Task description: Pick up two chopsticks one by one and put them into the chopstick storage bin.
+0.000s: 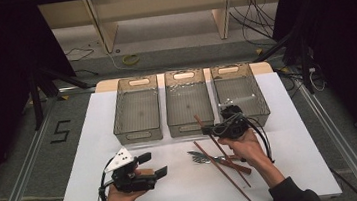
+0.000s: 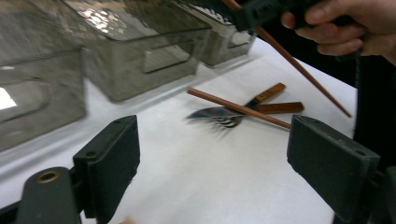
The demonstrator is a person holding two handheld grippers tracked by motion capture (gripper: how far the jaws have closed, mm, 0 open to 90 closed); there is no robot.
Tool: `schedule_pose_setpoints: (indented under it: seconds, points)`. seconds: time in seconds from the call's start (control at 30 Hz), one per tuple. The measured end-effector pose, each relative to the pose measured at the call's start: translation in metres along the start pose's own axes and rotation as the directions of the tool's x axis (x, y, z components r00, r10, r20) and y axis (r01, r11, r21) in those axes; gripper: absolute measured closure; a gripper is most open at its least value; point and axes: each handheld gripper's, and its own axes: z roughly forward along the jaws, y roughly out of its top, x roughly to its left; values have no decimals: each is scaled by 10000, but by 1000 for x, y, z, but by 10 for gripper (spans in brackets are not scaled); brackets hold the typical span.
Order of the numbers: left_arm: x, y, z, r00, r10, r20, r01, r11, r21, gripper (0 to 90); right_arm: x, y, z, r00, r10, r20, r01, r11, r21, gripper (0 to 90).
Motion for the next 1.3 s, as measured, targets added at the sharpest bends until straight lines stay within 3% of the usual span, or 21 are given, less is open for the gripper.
schedule_pose_setpoints:
  seconds: [0.2,0.27,0.5,0.57,1.0,1.3]
  points:
    - [-10,9,19,9967,-231,780,218,9996,175,192,14,10,10,9997,-191,-151,188,9996,-198,838]
    - [-14,10,25,9967,-57,805,38,9997,238,201,17,12,13,9994,-284,-193,279,9993,-249,838]
    - [-23,15,43,9913,-265,1287,207,9987,463,232,28,13,21,9987,-384,-337,368,9982,-468,838]
    - [-23,16,46,9900,-471,1333,415,9981,446,244,30,13,23,9986,-401,-337,381,9976,-574,838]
    - [-26,27,62,9860,-743,1495,670,9963,532,334,50,9,33,9942,-776,-749,716,9942,-798,838]
    - [-21,25,72,9806,-1270,1493,1167,9902,762,419,57,7,34,9923,-794,-946,696,9923,-1026,838]
